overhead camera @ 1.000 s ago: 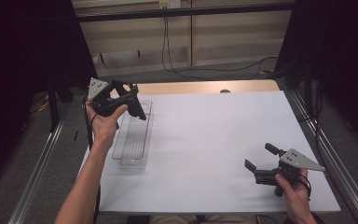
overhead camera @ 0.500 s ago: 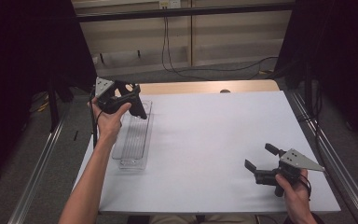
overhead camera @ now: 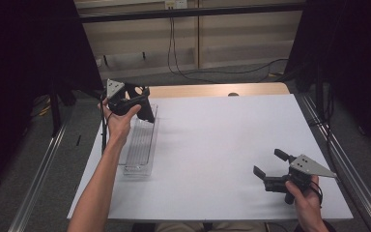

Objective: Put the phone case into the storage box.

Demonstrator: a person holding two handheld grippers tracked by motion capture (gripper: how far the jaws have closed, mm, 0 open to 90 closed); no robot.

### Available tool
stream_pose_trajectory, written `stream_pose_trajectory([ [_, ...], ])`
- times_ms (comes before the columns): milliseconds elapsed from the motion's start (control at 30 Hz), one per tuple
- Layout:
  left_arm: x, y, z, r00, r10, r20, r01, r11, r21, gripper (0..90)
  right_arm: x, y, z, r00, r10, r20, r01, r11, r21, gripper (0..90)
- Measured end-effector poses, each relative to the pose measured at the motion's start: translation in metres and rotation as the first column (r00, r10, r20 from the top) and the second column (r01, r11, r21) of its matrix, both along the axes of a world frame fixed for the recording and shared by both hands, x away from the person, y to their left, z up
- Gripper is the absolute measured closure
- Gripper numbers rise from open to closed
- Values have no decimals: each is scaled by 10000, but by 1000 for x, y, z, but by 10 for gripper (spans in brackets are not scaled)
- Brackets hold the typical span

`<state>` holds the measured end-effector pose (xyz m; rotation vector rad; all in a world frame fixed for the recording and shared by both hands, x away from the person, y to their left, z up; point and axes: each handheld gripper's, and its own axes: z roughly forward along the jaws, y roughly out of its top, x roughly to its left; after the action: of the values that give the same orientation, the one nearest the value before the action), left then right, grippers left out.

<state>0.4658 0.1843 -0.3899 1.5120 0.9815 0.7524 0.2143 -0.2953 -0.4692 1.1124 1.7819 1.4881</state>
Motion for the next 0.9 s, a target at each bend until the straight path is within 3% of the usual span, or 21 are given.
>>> stream_pose_trajectory([
  [100, 3, 2, -3, 9999, 116, -90, -117, 9999, -89, 131, 0, 0, 0, 10000, 5, 6, -5, 10000, 3, 0],
  [233, 6, 2, -8, 9993, 237, -273, -234, 9997, 120, 131, 0, 0, 0, 10000, -13, -8, 13, 10000, -11, 0],
  [433, 12, 2, -15, 9998, 94, -173, -95, 10000, -15, 130, 0, -1, 0, 10000, 13, -11, -13, 10000, -3, 0],
  [567, 16, 3, -21, 9990, 269, -356, -266, 9996, 87, 130, -1, -1, -1, 10000, 25, 4, -25, 10000, 1, 0],
  [633, 17, 4, -24, 9994, 82, -342, -83, 9999, -56, 130, -1, -1, -1, 10000, 21, 5, -21, 10000, 6, 0],
  [667, 18, 4, -24, 9991, 150, -394, -145, 9998, 135, 130, -1, -1, -1, 10000, 24, 0, -24, 10000, -3, 0],
  [900, 19, 2, -26, 9998, 6, -207, -3, 9999, 128, 130, -1, -1, -1, 10000, 52, -58, -51, 10000, 30, 0],
])
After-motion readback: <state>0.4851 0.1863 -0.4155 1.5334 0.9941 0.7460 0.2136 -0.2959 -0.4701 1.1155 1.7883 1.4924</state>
